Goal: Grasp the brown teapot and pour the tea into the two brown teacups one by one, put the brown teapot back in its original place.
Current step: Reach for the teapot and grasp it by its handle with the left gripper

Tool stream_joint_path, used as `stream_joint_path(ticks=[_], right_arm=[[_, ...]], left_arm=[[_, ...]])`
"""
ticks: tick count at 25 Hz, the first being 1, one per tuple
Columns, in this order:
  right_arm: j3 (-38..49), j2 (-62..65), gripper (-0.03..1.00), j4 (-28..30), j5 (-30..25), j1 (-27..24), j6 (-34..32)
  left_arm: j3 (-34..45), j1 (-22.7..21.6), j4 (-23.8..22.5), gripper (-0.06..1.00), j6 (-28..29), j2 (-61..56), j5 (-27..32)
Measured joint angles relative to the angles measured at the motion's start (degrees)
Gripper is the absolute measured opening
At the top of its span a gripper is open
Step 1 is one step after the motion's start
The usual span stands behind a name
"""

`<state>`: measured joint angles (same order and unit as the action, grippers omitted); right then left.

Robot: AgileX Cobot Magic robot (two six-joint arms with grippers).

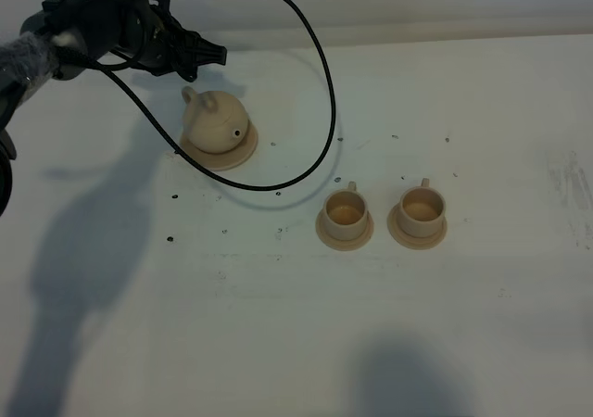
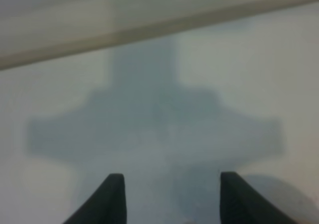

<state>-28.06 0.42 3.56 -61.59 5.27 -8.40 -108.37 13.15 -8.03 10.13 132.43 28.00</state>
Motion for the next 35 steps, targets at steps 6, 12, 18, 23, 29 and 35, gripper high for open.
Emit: stream_joint_path(ticks=[6, 12, 18, 23, 29, 35], right_arm=[[0.0, 0.0, 0.22, 0.0, 0.0, 0.0, -0.1], [0.0, 0.0, 0.22, 0.0, 0.0, 0.0, -0.1], [0.0, 0.0, 0.22, 0.0, 0.0, 0.0, 0.0], [0.0, 0.0, 0.22, 0.0, 0.0, 0.0, 0.0], [0.0, 0.0, 0.22, 0.0, 0.0, 0.0, 0.0], [0.0, 0.0, 0.22, 0.0, 0.0, 0.0, 0.0]], left_arm=[[0.0, 0.0, 0.0, 0.04, 0.1, 0.5, 0.3], [0.0, 0.0, -0.2, 0.04, 0.1, 1.2, 1.0], [0.0, 0.0, -0.9, 0.04, 0.3, 1.2, 2.8], [-0.2, 0.0, -1.1, 0.04, 0.3, 1.2, 3.9], [-0.4, 0.0, -1.9, 0.04, 0.3, 1.2, 5.8], [-0.4, 0.0, -2.1, 0.04, 0.3, 1.2, 6.9]])
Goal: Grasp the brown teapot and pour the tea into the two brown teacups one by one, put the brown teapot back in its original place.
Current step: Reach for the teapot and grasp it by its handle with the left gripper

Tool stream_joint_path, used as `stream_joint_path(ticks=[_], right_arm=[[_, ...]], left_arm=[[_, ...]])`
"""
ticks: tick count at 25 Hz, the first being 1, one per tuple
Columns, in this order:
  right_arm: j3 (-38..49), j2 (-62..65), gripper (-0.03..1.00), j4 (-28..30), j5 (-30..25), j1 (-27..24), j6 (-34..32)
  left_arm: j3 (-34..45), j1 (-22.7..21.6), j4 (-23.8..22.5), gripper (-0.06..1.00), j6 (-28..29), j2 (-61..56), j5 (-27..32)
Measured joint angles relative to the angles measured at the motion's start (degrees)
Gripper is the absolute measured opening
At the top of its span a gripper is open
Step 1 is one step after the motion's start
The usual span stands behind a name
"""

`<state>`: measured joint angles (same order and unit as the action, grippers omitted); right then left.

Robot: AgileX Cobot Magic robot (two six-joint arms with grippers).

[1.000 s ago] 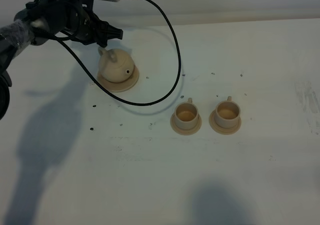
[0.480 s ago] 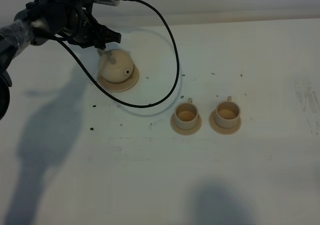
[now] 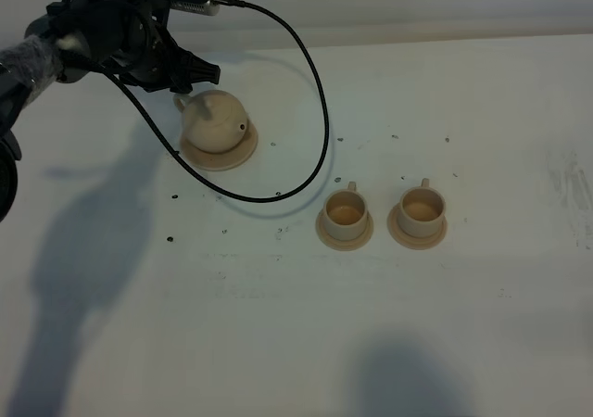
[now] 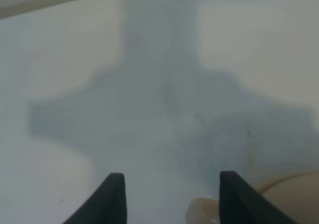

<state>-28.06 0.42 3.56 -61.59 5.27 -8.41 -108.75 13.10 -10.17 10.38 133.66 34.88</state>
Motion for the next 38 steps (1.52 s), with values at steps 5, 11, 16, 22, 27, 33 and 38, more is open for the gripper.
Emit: stream_joint_path(ticks=[5, 11, 16, 22, 27, 33, 38], right_arm=[[0.0, 0.0, 0.22, 0.0, 0.0, 0.0, 0.0], [0.0, 0.0, 0.22, 0.0, 0.0, 0.0, 0.0], [0.0, 0.0, 0.22, 0.0, 0.0, 0.0, 0.0], [0.0, 0.0, 0.22, 0.0, 0.0, 0.0, 0.0], [0.0, 0.0, 0.22, 0.0, 0.0, 0.0, 0.0], [0.0, 0.0, 0.22, 0.0, 0.0, 0.0, 0.0], [0.0, 0.0, 0.22, 0.0, 0.0, 0.0, 0.0]], left_arm=[[-0.1, 0.0, 0.0, 0.04, 0.0, 0.0, 0.6], [-0.1, 0.3, 0.0, 0.04, 0.0, 0.0, 1.7], [-0.1, 0.9, 0.2, 0.04, 0.0, 0.0, 2.8], [-0.1, 0.9, -0.1, 0.04, 0.0, 0.0, 2.2], [-0.1, 0.5, 0.2, 0.04, 0.0, 0.0, 1.9], [-0.1, -0.8, -1.7, 0.04, 0.0, -1.7, -1.0], [-0.1, -2.2, -1.7, 0.04, 0.0, -2.2, -0.1]])
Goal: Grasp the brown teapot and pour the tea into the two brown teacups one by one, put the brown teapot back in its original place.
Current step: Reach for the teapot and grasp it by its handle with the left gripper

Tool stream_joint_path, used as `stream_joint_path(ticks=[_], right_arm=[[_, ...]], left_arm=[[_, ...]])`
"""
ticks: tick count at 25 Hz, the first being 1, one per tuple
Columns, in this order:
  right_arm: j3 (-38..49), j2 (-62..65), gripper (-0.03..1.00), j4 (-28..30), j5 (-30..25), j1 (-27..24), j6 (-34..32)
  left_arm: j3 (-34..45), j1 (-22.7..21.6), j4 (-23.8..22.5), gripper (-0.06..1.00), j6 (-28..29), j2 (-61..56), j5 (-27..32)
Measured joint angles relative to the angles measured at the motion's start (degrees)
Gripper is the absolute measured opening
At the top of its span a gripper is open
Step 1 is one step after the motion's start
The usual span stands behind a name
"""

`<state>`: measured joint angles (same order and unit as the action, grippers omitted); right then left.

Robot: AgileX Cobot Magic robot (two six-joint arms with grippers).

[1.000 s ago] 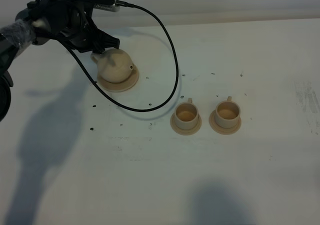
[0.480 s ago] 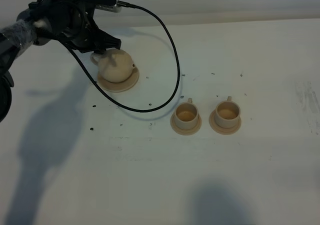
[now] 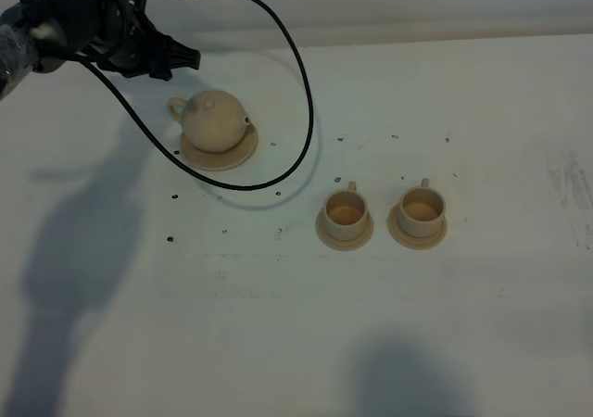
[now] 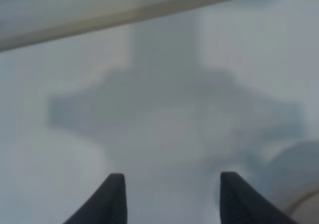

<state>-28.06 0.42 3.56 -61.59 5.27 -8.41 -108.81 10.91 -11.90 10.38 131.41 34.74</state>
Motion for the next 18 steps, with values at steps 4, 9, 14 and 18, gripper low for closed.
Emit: stream_joint_path(ticks=[4, 9, 14, 18], right_arm=[[0.0, 0.0, 0.22, 0.0, 0.0, 0.0, 0.0], [0.0, 0.0, 0.22, 0.0, 0.0, 0.0, 0.0], [0.0, 0.0, 0.22, 0.0, 0.0, 0.0, 0.0], [0.0, 0.0, 0.22, 0.0, 0.0, 0.0, 0.0]], left_arm=[[0.0, -0.3, 0.0, 0.04, 0.0, 0.5, -0.4], [0.0, -0.3, 1.9, 0.04, 0.0, 2.3, -2.9], [0.0, -0.4, 3.9, 0.04, 0.0, 3.1, -2.9], [0.0, -0.4, 4.5, 0.04, 0.1, 3.1, -1.5]])
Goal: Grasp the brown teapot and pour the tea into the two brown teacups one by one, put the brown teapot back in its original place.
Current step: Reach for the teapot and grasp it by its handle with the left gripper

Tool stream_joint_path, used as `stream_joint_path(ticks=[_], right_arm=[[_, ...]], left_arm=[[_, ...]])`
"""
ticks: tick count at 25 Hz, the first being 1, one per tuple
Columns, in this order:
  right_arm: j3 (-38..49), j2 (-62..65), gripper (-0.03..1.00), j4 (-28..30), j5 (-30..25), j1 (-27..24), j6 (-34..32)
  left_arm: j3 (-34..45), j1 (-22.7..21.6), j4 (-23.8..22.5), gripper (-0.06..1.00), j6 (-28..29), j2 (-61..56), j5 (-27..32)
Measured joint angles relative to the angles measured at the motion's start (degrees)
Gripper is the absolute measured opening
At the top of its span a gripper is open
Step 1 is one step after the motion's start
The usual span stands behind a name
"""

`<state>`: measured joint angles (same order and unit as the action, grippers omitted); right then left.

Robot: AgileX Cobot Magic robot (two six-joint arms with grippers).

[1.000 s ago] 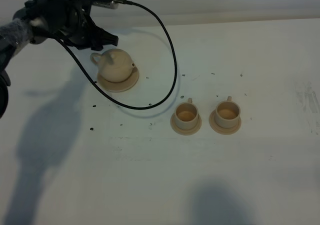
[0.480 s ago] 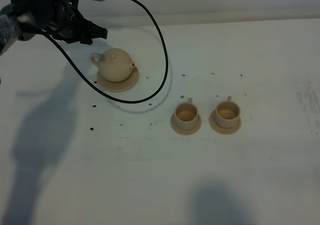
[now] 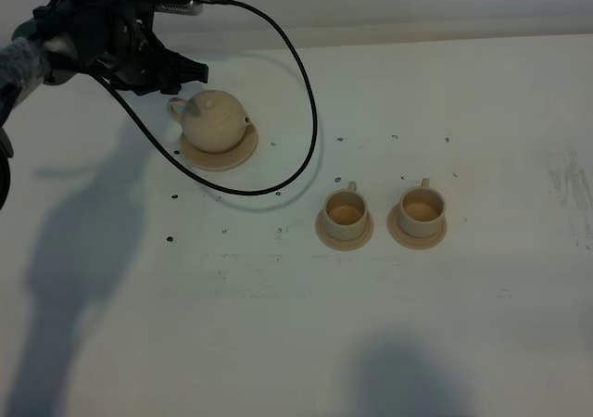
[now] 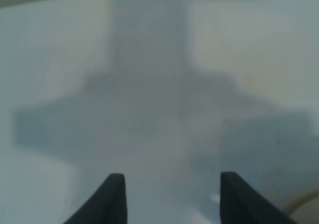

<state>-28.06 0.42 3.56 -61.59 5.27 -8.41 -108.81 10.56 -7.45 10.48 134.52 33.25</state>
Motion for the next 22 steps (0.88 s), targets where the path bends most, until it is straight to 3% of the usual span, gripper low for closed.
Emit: stream_joint_path(ticks=[14, 22], right_arm=[[0.0, 0.0, 0.22, 0.0, 0.0, 0.0, 0.0], [0.0, 0.0, 0.22, 0.0, 0.0, 0.0, 0.0]], left_arm=[[0.0, 0.0, 1.1, 0.04, 1.5, 0.0, 3.6], [0.0, 0.0, 3.9, 0.04, 1.5, 0.0, 4.7]])
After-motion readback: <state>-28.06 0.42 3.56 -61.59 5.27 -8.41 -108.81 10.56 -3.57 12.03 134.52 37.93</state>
